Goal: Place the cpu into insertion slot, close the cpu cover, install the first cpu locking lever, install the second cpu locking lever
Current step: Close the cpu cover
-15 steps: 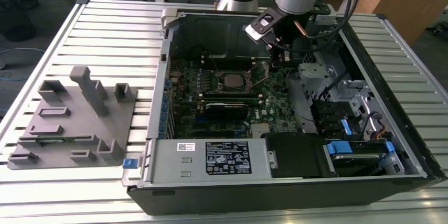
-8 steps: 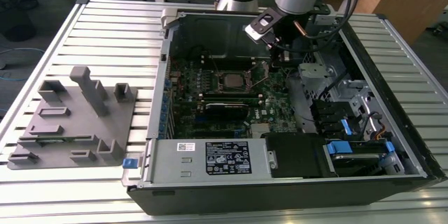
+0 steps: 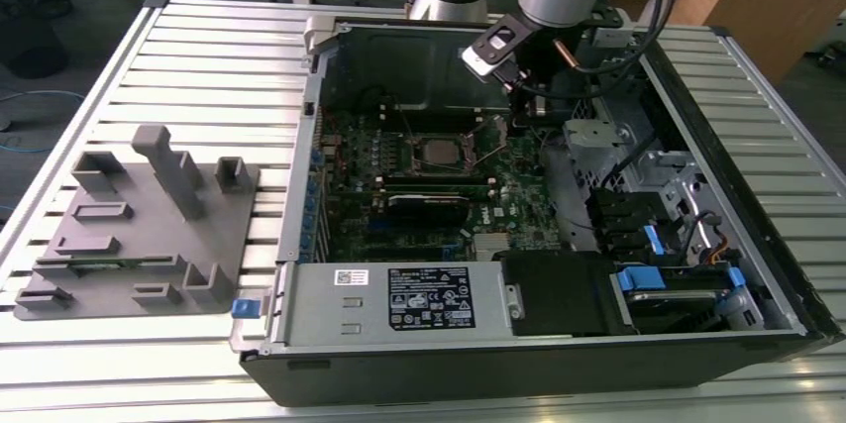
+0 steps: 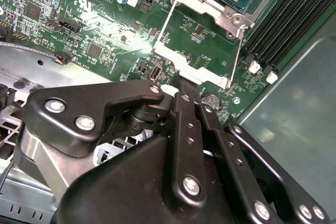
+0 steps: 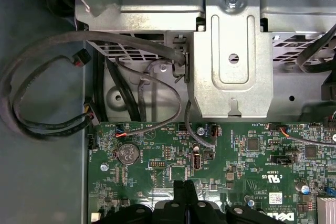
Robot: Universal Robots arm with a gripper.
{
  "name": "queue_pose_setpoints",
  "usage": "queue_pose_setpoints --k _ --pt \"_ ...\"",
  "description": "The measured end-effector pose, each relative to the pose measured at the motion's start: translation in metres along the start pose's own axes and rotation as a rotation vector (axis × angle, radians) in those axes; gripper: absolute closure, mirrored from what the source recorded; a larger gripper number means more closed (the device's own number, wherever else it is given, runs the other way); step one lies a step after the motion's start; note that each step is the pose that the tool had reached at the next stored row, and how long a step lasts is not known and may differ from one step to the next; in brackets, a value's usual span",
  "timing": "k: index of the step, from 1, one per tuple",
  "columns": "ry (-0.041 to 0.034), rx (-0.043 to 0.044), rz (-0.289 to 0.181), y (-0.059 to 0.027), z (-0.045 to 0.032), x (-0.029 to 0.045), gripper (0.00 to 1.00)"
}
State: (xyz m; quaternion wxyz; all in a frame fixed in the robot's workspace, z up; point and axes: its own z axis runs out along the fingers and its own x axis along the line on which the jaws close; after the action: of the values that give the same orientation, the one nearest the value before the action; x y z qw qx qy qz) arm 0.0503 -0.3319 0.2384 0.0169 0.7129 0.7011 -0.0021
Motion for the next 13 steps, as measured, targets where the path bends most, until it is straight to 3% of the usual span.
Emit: queue_pose_setpoints --k 13 --pt "0.0001 0.0000 0.000 -0.0109 0.0015 -0.0002 0.89"
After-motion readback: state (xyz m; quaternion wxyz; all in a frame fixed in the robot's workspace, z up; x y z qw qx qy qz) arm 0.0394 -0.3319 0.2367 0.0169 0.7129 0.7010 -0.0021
